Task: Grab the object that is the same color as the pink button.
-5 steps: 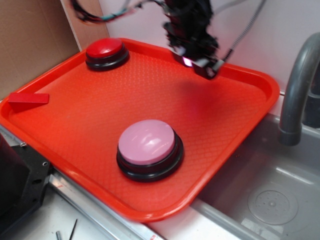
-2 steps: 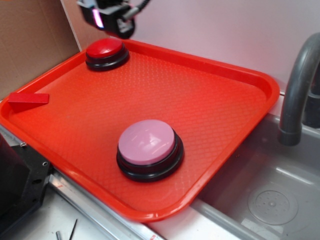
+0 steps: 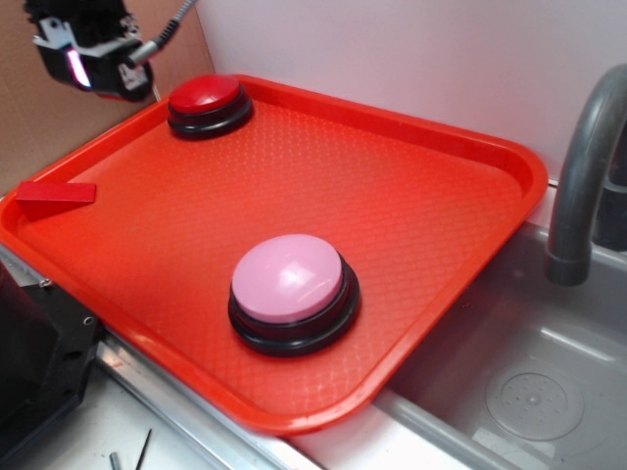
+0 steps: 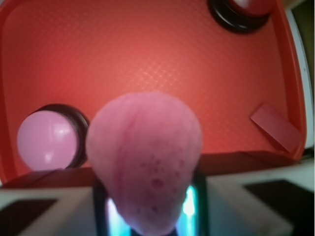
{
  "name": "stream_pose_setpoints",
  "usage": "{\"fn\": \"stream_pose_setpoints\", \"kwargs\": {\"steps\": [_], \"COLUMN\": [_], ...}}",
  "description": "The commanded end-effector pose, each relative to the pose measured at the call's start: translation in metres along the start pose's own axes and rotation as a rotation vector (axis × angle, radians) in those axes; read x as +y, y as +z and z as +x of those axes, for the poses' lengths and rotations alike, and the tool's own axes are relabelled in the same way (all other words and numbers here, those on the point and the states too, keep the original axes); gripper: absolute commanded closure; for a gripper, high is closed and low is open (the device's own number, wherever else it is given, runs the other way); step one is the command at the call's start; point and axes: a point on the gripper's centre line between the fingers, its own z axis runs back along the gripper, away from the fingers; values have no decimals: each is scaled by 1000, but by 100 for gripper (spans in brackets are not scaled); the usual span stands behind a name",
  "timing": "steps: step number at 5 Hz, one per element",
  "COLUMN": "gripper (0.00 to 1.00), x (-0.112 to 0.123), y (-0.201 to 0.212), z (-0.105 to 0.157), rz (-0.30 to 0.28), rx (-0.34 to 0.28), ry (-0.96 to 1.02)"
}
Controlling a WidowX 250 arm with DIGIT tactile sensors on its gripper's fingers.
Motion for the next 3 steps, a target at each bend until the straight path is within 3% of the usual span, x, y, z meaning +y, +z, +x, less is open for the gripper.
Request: {"fn": "stream_pose_setpoints", "kwargs": {"steps": [1, 3], "gripper": [100, 100], "x": [16, -14], "y": [41, 40], "z": [26, 46], "rz": [-11, 33], "rx": [-123, -123], "ry": [30, -88]}}
